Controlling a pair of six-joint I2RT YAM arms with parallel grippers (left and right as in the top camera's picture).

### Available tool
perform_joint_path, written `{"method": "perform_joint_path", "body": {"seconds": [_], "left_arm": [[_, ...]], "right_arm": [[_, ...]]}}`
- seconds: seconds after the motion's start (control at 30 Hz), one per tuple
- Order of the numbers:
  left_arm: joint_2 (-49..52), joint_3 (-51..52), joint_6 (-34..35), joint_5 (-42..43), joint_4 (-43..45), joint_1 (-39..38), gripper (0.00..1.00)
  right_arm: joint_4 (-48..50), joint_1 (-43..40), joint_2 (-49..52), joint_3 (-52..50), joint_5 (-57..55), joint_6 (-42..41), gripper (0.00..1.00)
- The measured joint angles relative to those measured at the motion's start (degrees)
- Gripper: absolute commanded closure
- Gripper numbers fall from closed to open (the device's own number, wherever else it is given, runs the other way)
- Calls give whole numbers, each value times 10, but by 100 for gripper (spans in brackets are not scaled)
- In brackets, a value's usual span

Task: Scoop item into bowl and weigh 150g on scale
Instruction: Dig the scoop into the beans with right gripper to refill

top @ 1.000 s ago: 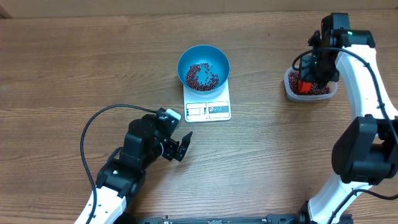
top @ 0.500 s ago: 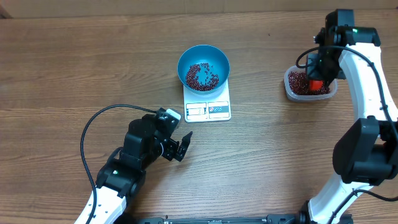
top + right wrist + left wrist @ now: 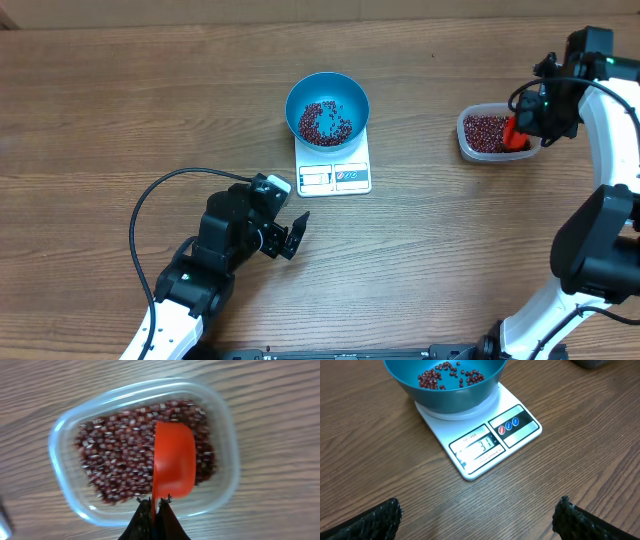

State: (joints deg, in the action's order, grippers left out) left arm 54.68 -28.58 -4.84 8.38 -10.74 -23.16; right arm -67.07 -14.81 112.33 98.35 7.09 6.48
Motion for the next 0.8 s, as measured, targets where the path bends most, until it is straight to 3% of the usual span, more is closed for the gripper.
{"method": "perform_joint_path", "body": {"seconds": [0.8], "left_arm": [[0,0,0,0,0,0,1]], "right_arm": [[7,-17,39,-20,140,39,96]]}}
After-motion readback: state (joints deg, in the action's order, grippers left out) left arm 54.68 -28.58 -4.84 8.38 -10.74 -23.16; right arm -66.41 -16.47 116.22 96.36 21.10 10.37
